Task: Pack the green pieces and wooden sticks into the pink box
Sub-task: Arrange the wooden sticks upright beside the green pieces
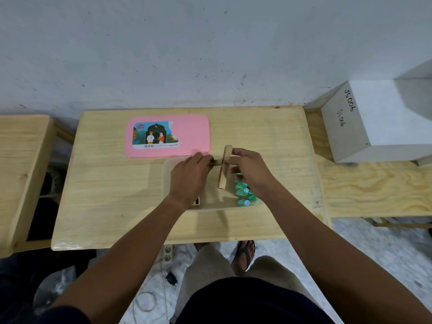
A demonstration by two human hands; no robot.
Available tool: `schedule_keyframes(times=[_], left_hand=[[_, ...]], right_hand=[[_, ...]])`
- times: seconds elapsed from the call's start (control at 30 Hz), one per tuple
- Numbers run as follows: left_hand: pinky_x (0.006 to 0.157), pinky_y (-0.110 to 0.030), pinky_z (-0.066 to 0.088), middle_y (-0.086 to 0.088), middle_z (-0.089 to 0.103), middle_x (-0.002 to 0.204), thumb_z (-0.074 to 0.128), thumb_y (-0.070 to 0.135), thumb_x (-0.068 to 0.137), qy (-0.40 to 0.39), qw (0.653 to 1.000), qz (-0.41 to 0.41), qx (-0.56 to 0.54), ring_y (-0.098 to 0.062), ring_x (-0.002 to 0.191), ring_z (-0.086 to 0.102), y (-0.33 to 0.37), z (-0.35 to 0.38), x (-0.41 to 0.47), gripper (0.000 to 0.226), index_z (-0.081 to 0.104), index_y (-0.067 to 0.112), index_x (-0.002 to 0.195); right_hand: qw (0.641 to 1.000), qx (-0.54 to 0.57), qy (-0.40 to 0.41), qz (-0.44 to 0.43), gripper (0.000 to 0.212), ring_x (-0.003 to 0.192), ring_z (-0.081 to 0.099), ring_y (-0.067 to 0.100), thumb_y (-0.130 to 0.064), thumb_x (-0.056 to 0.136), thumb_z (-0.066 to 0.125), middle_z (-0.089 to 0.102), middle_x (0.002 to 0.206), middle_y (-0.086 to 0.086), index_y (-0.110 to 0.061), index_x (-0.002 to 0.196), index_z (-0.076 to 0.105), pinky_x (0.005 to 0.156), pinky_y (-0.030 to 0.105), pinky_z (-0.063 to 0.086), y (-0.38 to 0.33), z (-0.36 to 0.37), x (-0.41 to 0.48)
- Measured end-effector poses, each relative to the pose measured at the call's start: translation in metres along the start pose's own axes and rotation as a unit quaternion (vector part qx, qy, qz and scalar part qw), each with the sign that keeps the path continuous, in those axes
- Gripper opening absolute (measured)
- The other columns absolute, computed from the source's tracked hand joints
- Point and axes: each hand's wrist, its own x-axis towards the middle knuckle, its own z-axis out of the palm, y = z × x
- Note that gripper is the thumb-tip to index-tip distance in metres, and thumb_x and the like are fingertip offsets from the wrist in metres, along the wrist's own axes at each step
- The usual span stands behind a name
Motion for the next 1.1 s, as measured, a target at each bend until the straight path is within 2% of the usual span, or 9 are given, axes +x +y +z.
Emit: schedule_keyframes(times=[0.13, 0.2, 0.3, 0.43, 0.53, 0.73, 0.9, 0.97, 1.1], left_hand=[[0.076, -0.031, 0.048, -0.001, 0.059, 0.108, 0.059, 0.025, 0.095, 0.042, 0.991, -0.045, -0.122, -0.020, 0.096, 0.057, -0.003, -0.009, -0.003, 0.022, 0.065, 0.017, 0.114], [0.076, -0.028, 0.049, 0.004, 0.066, 0.101, 0.059, 0.021, 0.095, 0.029, 0.958, -0.129, -0.255, -0.013, 0.092, 0.061, -0.002, -0.015, -0.003, 0.020, 0.065, 0.015, 0.113], [0.080, -0.026, 0.053, 0.000, 0.071, 0.100, 0.058, 0.012, 0.096, -0.028, 0.841, -0.266, -0.470, -0.010, 0.093, 0.067, -0.001, -0.029, -0.001, 0.022, 0.063, 0.011, 0.117], [0.069, -0.032, 0.055, -0.008, 0.069, 0.092, 0.049, 0.009, 0.100, -0.096, 0.695, -0.336, -0.628, -0.017, 0.082, 0.067, -0.010, -0.044, -0.009, 0.036, 0.055, 0.023, 0.133], [0.072, -0.038, 0.054, -0.009, 0.069, 0.094, 0.047, 0.008, 0.101, -0.120, 0.648, -0.342, -0.670, -0.021, 0.083, 0.068, -0.019, -0.047, -0.017, 0.037, 0.055, 0.025, 0.133], [0.089, -0.051, 0.055, -0.018, 0.067, 0.104, 0.052, 0.006, 0.098, -0.115, 0.696, -0.356, -0.613, -0.030, 0.091, 0.068, -0.022, -0.051, -0.023, 0.029, 0.060, 0.011, 0.125], [0.066, -0.035, 0.058, -0.017, 0.065, 0.112, 0.062, 0.009, 0.094, -0.119, 0.757, -0.361, -0.531, -0.027, 0.091, 0.068, -0.033, -0.062, -0.019, 0.039, 0.053, 0.016, 0.131], [0.067, -0.035, 0.057, -0.014, 0.066, 0.108, 0.065, 0.011, 0.092, -0.116, 0.763, -0.370, -0.518, -0.026, 0.086, 0.068, -0.036, -0.066, -0.017, 0.038, 0.053, 0.018, 0.128], [0.065, -0.031, 0.057, -0.014, 0.072, 0.094, 0.067, 0.007, 0.087, -0.084, 0.775, -0.394, -0.488, -0.023, 0.072, 0.068, -0.041, -0.069, -0.017, 0.027, 0.065, 0.012, 0.113]], right_hand=[[0.993, 0.101, -0.062, 0.027, 0.025, 0.073, 0.059, 0.018, -0.011, 0.091, 0.055, 0.069, 0.084, 0.001, -0.021, 0.107, 0.072, 0.074, 0.033, 0.047, -0.006, -0.005, 0.005], [0.978, 0.185, -0.083, 0.043, 0.029, 0.074, 0.062, 0.024, -0.007, 0.094, 0.047, 0.068, 0.085, 0.008, -0.016, 0.111, 0.068, 0.076, 0.037, 0.051, -0.007, -0.003, 0.003], [0.965, 0.232, -0.101, 0.068, 0.031, 0.071, 0.062, 0.027, -0.003, 0.097, 0.041, 0.063, 0.085, 0.015, -0.007, 0.119, 0.062, 0.071, 0.035, 0.053, -0.010, 0.003, -0.002], [0.971, 0.190, -0.115, 0.091, 0.030, 0.069, 0.062, 0.023, -0.006, 0.099, 0.045, 0.059, 0.087, 0.013, -0.004, 0.126, 0.059, 0.066, 0.030, 0.052, -0.010, 0.016, -0.005], [0.975, 0.165, -0.119, 0.094, 0.034, 0.069, 0.061, 0.021, -0.002, 0.097, 0.044, 0.056, 0.088, 0.012, -0.001, 0.128, 0.058, 0.066, 0.030, 0.052, -0.007, 0.022, -0.003], [0.979, 0.117, -0.139, 0.092, 0.029, 0.071, 0.059, 0.022, 0.006, 0.095, 0.040, 0.060, 0.086, 0.012, -0.005, 0.107, 0.064, 0.077, 0.033, 0.053, 0.000, 0.033, -0.001], [0.993, -0.055, -0.082, 0.071, 0.027, 0.077, 0.067, 0.026, -0.001, 0.091, 0.058, 0.067, 0.093, 0.011, -0.015, 0.114, 0.064, 0.077, 0.042, 0.056, 0.014, 0.036, 0.009], [0.992, -0.068, -0.073, 0.074, 0.027, 0.072, 0.069, 0.026, -0.004, 0.090, 0.063, 0.069, 0.088, 0.011, -0.016, 0.114, 0.061, 0.076, 0.047, 0.060, 0.019, 0.037, 0.010], [0.992, -0.099, -0.060, 0.056, 0.018, 0.053, 0.060, 0.020, 0.002, 0.088, 0.060, 0.063, 0.075, 0.012, -0.007, 0.102, 0.066, 0.052, 0.027, 0.056, 0.019, 0.041, 0.009]])
